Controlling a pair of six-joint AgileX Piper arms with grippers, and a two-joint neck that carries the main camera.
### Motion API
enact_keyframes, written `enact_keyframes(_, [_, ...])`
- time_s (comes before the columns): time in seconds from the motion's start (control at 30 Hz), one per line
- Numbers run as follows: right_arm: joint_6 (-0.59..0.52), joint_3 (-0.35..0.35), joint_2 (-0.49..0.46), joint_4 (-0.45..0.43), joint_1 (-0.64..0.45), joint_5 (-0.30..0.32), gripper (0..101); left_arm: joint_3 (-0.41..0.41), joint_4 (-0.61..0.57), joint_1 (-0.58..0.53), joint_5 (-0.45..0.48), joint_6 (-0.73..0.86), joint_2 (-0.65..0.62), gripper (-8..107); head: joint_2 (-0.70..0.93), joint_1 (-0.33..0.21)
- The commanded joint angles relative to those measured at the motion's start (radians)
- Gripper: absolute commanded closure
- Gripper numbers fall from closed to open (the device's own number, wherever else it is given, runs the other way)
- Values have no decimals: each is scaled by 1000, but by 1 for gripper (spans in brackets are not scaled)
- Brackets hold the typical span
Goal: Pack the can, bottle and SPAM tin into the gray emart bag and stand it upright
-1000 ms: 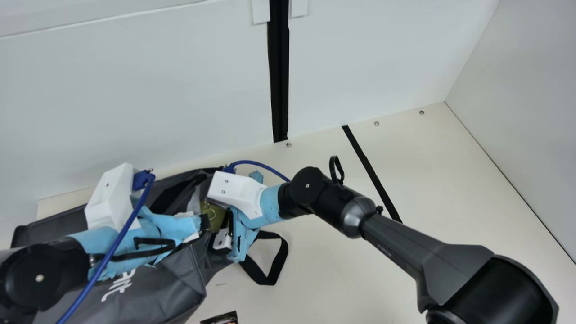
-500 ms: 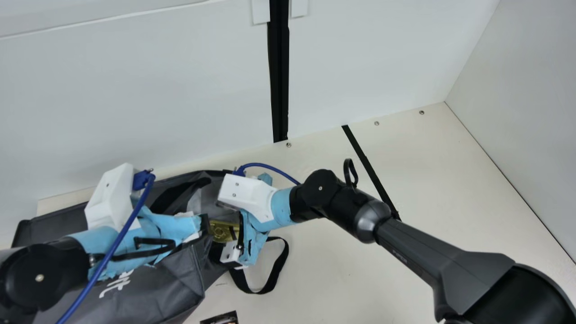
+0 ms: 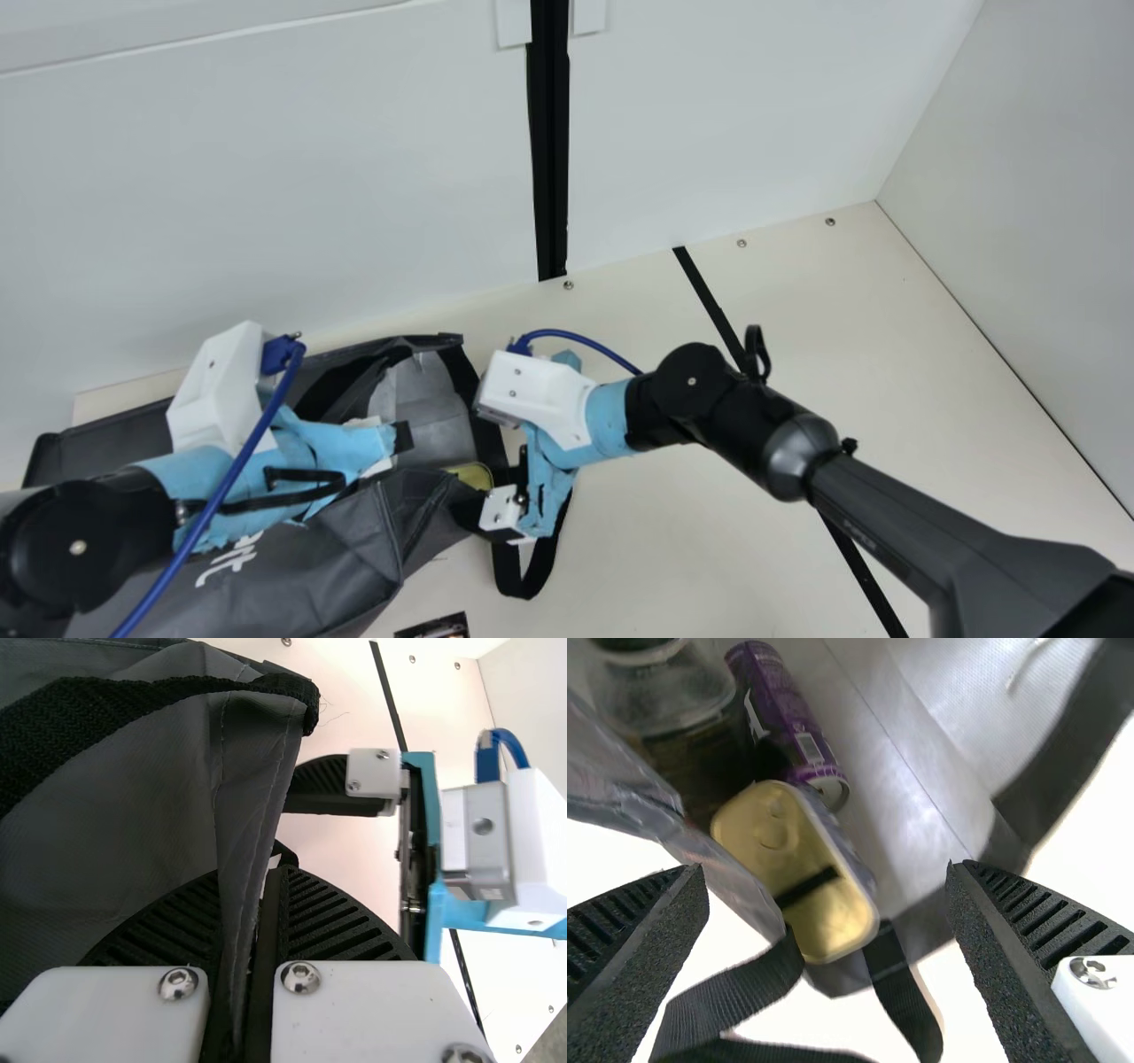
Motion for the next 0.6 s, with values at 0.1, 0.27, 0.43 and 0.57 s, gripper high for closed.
enact_keyframes(0.1, [-16,49,-45,-7,-45,26,6,0,0,0,0,0,0,107,-2,-21])
enact_keyframes(0.27, [-20,85,-89,-19,-93,56,6,0,0,0,0,0,0,107,-2,-21])
enact_keyframes(0.43, [-23,114,-135,-37,-141,90,6,0,0,0,0,0,0,107,-2,-21])
enact_keyframes(0.57, [-26,134,-169,-51,-181,119,6,0,0,0,0,0,0,107,-2,-21])
